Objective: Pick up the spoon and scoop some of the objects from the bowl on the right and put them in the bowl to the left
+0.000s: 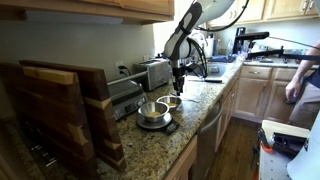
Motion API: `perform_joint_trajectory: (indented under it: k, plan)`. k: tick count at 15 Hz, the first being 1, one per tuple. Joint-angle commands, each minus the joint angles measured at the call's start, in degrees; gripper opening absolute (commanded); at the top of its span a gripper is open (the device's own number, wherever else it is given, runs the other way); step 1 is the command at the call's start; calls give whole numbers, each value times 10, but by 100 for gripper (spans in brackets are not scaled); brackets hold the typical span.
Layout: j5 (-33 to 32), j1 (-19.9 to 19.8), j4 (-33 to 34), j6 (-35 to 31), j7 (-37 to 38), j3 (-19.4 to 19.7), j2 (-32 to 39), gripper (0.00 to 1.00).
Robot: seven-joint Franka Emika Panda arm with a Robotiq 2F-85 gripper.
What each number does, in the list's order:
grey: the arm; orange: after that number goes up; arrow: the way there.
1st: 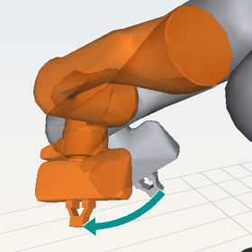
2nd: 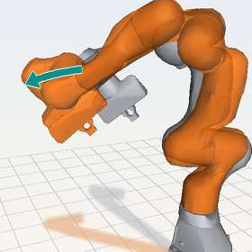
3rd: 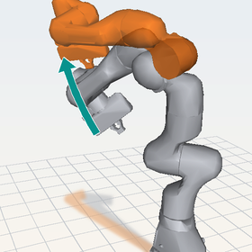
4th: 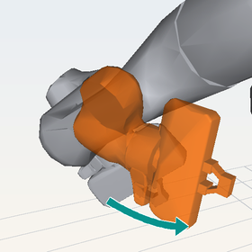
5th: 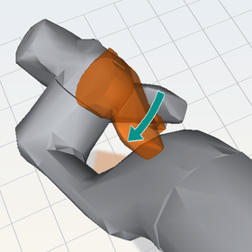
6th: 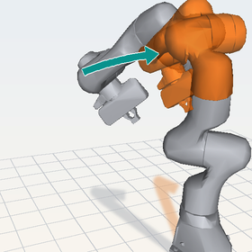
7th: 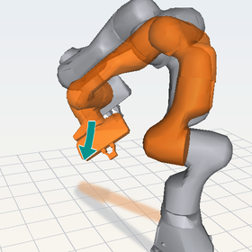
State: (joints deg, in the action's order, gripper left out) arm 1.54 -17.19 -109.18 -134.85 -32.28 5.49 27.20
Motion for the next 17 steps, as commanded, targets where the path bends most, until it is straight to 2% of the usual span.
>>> perform_joint_trajectory:
  k: [1,3,5,6,7,8,17]
  plan:
    - [-10,7,-59,21,7,-7,-71,83]
    - [-12,14,-75,21,11,-5,-93,96]
    - [-9,18,-93,21,6,-7,-116,100]
    - [-8,21,-100,25,8,-6,-127,100]
    - [-1,16,-53,14,1,-6,-76,97]
    - [-1,19,-60,15,0,-5,-86,100]
    - [0,22,-76,16,0,-4,-100,100]
